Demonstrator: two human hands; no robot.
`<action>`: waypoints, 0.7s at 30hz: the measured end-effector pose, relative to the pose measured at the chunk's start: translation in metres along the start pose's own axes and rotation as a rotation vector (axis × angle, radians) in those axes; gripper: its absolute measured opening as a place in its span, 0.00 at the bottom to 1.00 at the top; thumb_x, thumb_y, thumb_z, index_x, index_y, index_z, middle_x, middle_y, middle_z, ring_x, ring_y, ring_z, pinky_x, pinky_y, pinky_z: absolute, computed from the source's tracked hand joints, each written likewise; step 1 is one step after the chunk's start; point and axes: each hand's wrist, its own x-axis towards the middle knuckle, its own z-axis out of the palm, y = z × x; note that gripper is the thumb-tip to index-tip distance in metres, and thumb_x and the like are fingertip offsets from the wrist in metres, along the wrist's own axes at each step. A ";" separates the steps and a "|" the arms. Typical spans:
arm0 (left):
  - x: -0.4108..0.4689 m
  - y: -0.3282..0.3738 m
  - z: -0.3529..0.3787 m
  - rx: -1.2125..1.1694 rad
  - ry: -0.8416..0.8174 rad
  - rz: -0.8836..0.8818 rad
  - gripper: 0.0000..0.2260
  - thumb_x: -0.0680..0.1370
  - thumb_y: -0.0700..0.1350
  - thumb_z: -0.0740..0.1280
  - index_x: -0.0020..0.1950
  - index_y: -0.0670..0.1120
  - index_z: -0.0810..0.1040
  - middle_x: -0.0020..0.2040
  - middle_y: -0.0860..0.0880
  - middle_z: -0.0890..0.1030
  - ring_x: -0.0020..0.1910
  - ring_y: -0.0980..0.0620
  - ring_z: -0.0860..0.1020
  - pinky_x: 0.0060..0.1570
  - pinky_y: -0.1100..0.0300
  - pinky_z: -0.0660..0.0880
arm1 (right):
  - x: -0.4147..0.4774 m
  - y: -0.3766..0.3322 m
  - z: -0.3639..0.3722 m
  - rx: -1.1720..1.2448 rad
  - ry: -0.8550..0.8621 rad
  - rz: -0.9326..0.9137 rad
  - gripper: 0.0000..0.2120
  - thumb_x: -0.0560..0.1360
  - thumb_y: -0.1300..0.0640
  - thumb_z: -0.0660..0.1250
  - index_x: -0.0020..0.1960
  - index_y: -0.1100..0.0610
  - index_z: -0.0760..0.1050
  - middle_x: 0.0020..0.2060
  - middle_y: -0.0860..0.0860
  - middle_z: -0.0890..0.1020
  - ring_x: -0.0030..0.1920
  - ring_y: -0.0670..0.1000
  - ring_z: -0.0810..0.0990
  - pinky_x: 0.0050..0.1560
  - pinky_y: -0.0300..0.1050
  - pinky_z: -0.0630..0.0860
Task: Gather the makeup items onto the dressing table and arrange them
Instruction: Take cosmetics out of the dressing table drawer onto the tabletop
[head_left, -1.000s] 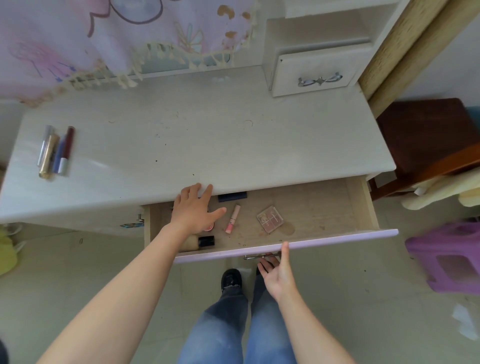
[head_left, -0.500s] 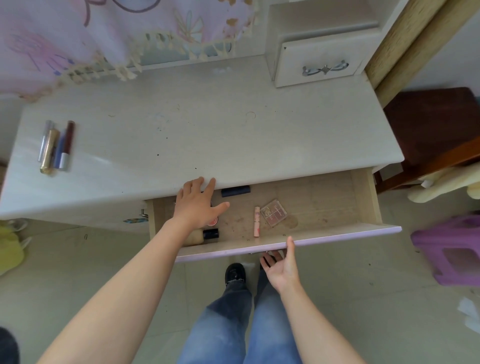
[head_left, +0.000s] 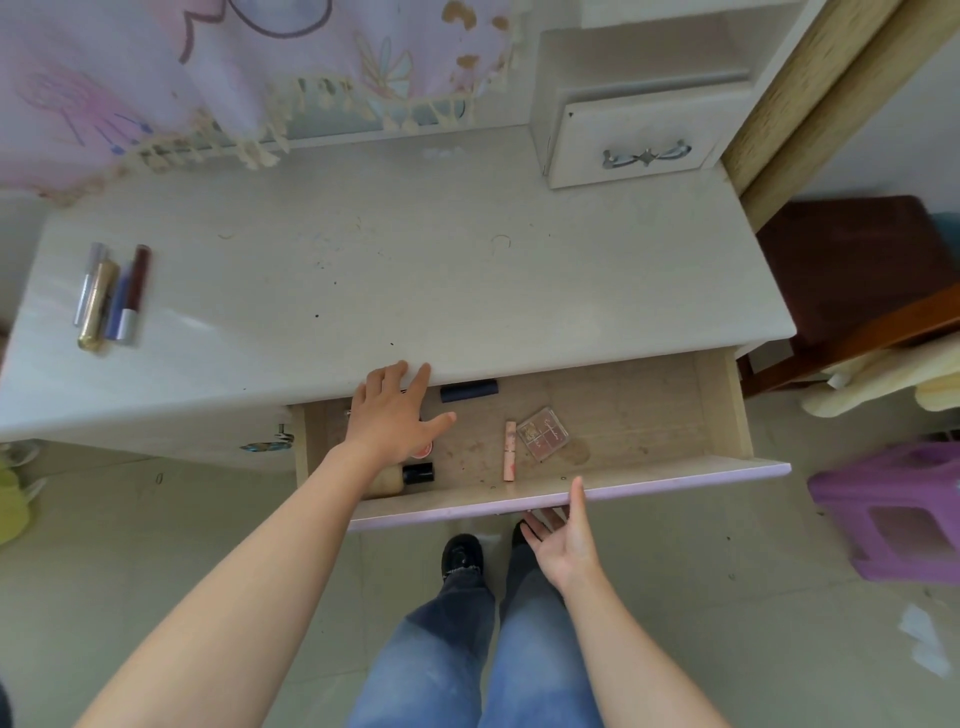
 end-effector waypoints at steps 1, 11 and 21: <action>-0.001 0.000 0.000 0.002 -0.002 0.002 0.32 0.76 0.62 0.55 0.75 0.51 0.48 0.76 0.45 0.51 0.74 0.43 0.49 0.73 0.48 0.50 | 0.000 0.000 0.000 -0.024 0.011 -0.005 0.25 0.74 0.42 0.61 0.64 0.56 0.66 0.58 0.56 0.72 0.56 0.57 0.72 0.64 0.51 0.65; -0.007 -0.002 0.007 -0.175 0.066 0.006 0.28 0.77 0.56 0.59 0.74 0.49 0.57 0.75 0.46 0.55 0.74 0.44 0.51 0.71 0.48 0.54 | -0.030 -0.010 0.000 -0.351 0.095 -0.104 0.11 0.76 0.53 0.64 0.55 0.57 0.69 0.52 0.54 0.75 0.51 0.56 0.76 0.55 0.50 0.70; -0.063 -0.033 0.046 -0.526 0.171 -0.060 0.14 0.78 0.45 0.61 0.63 0.44 0.73 0.59 0.46 0.77 0.58 0.48 0.75 0.51 0.57 0.70 | -0.071 -0.028 0.018 -1.125 0.041 -0.455 0.03 0.72 0.65 0.65 0.45 0.59 0.73 0.33 0.49 0.75 0.32 0.48 0.73 0.27 0.28 0.68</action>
